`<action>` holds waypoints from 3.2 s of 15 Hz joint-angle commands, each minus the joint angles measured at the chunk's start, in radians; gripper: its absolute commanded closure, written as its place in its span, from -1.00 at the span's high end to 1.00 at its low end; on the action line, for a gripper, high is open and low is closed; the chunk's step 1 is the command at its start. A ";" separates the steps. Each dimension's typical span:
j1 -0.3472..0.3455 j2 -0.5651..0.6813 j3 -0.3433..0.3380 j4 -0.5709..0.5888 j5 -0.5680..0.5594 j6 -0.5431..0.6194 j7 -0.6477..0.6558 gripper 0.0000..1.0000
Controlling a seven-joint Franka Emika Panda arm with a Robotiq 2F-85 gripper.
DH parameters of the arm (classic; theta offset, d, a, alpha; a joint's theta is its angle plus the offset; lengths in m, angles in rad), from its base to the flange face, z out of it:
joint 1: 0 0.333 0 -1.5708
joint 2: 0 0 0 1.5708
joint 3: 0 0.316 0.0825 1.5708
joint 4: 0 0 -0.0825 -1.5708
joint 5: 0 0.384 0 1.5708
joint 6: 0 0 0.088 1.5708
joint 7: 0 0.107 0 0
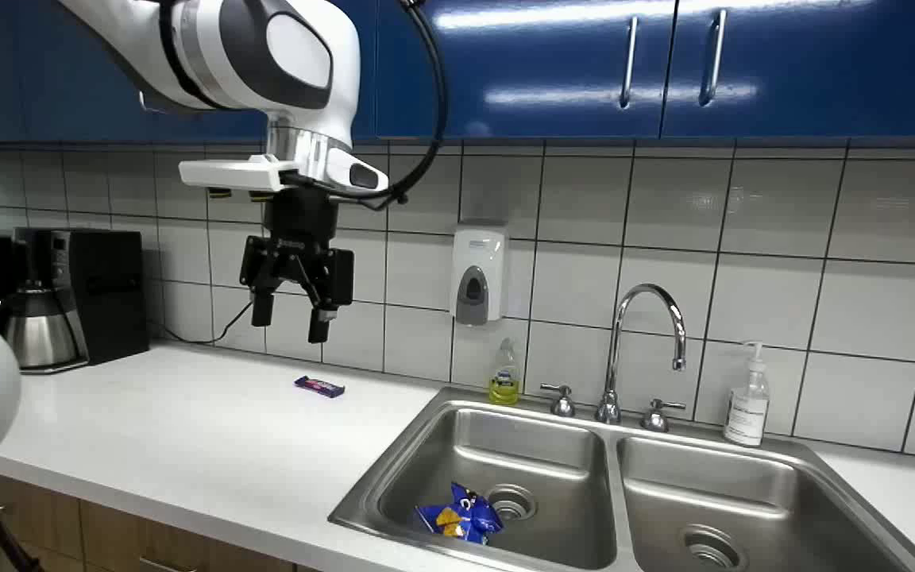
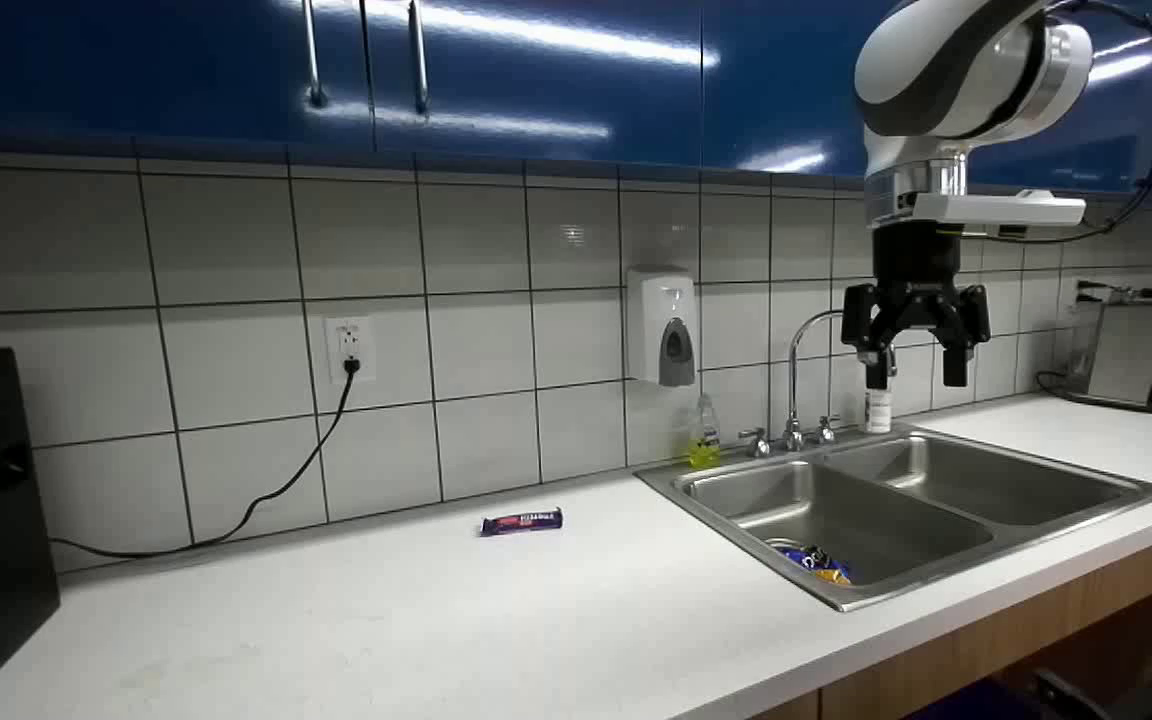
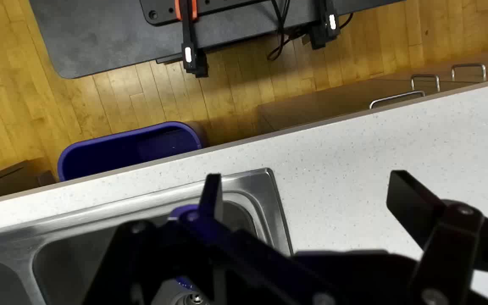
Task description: Remove the blue packet from the sink on the left and put it on the counter.
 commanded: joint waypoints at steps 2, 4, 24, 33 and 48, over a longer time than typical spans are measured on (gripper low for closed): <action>-0.009 0.001 0.008 0.001 0.005 -0.001 -0.005 1.00; -0.013 0.030 0.003 0.000 0.008 0.040 0.000 1.00; -0.083 0.921 -0.101 0.335 0.225 0.704 -0.037 1.00; -0.107 1.240 -0.074 0.579 0.191 0.762 0.008 1.00; -0.107 1.458 -0.083 0.729 0.179 0.814 0.040 1.00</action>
